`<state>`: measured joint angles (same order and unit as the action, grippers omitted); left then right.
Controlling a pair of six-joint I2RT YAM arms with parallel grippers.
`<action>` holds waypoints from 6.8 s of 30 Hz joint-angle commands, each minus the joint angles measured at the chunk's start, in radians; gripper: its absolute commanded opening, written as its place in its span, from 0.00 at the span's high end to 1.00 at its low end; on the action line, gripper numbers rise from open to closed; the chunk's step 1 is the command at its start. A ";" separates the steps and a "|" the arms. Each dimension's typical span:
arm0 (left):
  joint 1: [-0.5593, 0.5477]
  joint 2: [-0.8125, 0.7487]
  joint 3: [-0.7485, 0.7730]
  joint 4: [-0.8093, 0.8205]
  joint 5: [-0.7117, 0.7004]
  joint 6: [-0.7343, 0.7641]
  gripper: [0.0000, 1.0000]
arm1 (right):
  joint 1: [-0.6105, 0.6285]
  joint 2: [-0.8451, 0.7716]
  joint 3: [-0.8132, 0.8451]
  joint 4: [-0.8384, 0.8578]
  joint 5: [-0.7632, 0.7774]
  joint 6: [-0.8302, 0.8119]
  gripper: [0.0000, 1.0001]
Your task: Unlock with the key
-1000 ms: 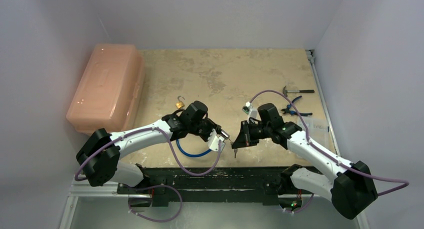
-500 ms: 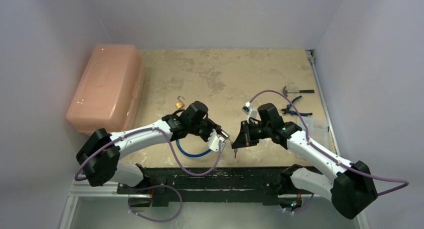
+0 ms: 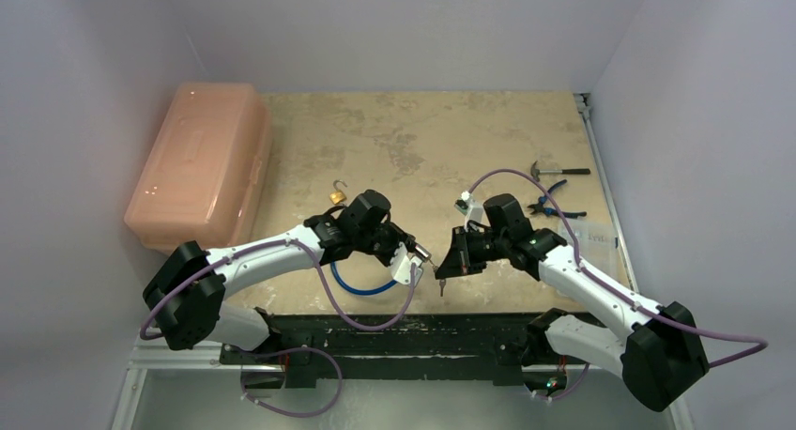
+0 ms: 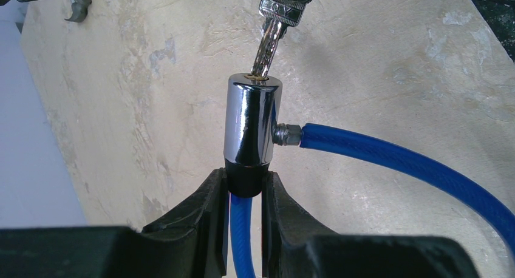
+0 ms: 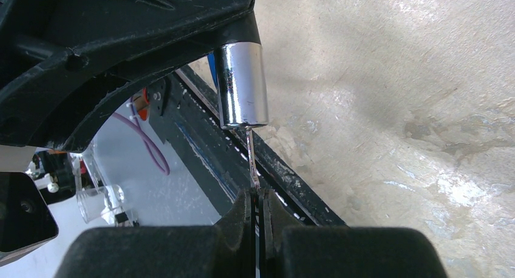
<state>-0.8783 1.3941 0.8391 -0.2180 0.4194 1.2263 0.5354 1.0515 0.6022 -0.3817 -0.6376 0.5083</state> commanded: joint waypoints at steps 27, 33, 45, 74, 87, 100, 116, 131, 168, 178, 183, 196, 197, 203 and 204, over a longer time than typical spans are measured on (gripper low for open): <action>-0.007 -0.043 0.003 0.010 0.046 0.023 1.00 | -0.002 0.015 0.016 0.060 0.013 0.006 1.00; -0.009 -0.043 0.006 0.004 0.052 0.028 1.00 | -0.002 0.012 0.023 0.047 0.004 -0.002 1.00; -0.034 -0.051 0.003 -0.015 0.048 0.052 1.00 | -0.002 0.032 0.047 0.016 -0.030 -0.024 1.00; -0.074 -0.067 -0.002 -0.014 0.031 0.052 1.00 | -0.002 0.009 0.041 0.021 -0.029 -0.015 1.00; -0.084 -0.056 0.008 -0.020 0.048 0.042 1.00 | -0.002 -0.010 0.039 0.052 0.035 -0.005 1.00; -0.096 -0.055 0.012 -0.018 0.054 0.038 1.00 | -0.002 -0.006 0.041 0.083 0.035 0.009 1.00; -0.103 -0.062 0.020 0.002 0.121 0.020 1.00 | -0.001 -0.025 0.031 0.168 0.065 0.039 1.00; -0.133 -0.076 -0.019 0.082 0.045 0.015 1.00 | -0.003 0.040 0.028 0.316 -0.026 0.129 1.00; -0.154 -0.292 -0.178 0.628 -0.268 -0.071 1.00 | -0.068 -0.033 0.169 0.546 -0.082 0.484 1.00; -0.154 -0.307 -0.210 0.832 -0.315 -0.178 1.00 | -0.068 -0.018 0.129 0.843 -0.023 0.676 1.00; -0.154 -0.303 -0.228 0.947 -0.346 -0.245 1.00 | -0.068 -0.013 0.075 0.990 0.034 0.814 1.00; -0.154 -0.258 -0.243 1.025 -0.387 -0.298 1.00 | -0.066 0.007 0.042 1.043 0.121 0.925 1.00; -0.154 -0.258 -0.245 1.027 -0.387 -0.298 1.00 | -0.066 0.003 0.041 1.031 0.120 0.915 1.00; -0.154 -0.249 -0.248 1.031 -0.406 -0.289 1.00 | -0.066 -0.003 0.023 0.995 0.119 0.888 1.00; -0.154 -0.248 -0.247 1.029 -0.408 -0.285 1.00 | -0.066 -0.002 0.025 0.989 0.119 0.881 1.00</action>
<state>-0.9855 1.1492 0.5907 0.7166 -0.1497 0.9787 0.4835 1.0443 0.6220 0.6048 -0.6907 1.4540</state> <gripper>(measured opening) 0.210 0.038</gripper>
